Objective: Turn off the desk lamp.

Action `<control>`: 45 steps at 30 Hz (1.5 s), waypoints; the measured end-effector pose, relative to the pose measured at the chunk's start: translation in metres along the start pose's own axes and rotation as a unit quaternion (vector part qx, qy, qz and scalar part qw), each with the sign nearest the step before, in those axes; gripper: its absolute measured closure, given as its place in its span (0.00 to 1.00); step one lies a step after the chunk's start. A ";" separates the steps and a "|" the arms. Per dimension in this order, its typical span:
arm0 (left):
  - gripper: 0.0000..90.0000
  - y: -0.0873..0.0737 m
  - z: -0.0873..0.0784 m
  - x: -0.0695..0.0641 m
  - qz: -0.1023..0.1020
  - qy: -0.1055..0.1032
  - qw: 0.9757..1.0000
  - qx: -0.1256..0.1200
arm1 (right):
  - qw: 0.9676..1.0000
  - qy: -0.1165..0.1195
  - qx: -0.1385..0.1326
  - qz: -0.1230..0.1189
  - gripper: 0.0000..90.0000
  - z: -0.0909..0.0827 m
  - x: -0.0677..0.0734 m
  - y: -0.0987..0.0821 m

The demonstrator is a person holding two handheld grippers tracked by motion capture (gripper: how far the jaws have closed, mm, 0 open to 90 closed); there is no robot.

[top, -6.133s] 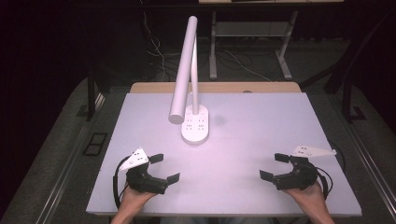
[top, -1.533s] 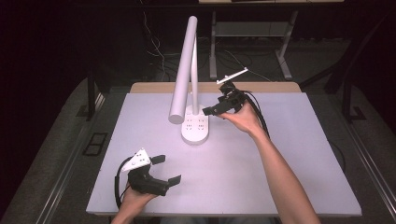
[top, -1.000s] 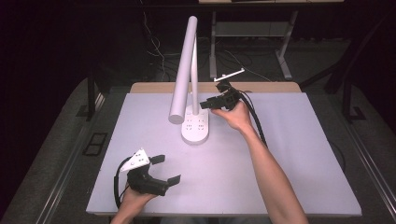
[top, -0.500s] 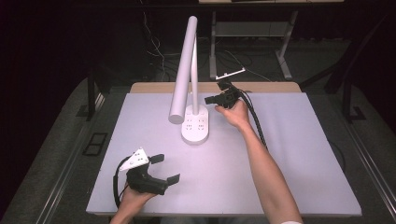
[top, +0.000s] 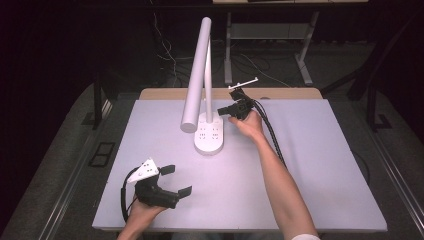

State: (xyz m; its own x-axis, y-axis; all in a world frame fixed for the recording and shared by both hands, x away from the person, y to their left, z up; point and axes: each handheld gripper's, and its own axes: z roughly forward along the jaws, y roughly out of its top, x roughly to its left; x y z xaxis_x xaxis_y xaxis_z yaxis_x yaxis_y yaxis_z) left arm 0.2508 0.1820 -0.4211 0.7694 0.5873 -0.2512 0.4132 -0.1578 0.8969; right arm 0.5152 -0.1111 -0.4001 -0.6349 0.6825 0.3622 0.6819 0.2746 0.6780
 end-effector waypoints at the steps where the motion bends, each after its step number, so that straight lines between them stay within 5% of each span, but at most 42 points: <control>1: 0.00 0.000 0.000 0.000 0.000 0.000 1.000 0.000 | 1.000 -0.001 0.001 0.003 1.00 0.002 0.000 -0.001; 19: 0.00 0.000 -0.001 0.002 0.002 0.002 1.000 0.002 | 1.000 -0.005 0.021 -0.003 1.00 0.026 -0.001 -0.010; 45: 0.00 0.000 -0.003 0.002 -0.002 0.004 1.000 -0.002 | 1.000 -0.018 0.020 -0.011 1.00 0.026 0.003 -0.011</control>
State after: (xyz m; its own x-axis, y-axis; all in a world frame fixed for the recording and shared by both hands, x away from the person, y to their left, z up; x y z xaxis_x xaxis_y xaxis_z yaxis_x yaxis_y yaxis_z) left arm 0.2511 0.1857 -0.4205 0.7646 0.5935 -0.2514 0.4136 -0.1527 0.8975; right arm 0.5149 -0.0946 -0.4227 -0.6370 0.6994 0.3241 0.6824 0.3161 0.6591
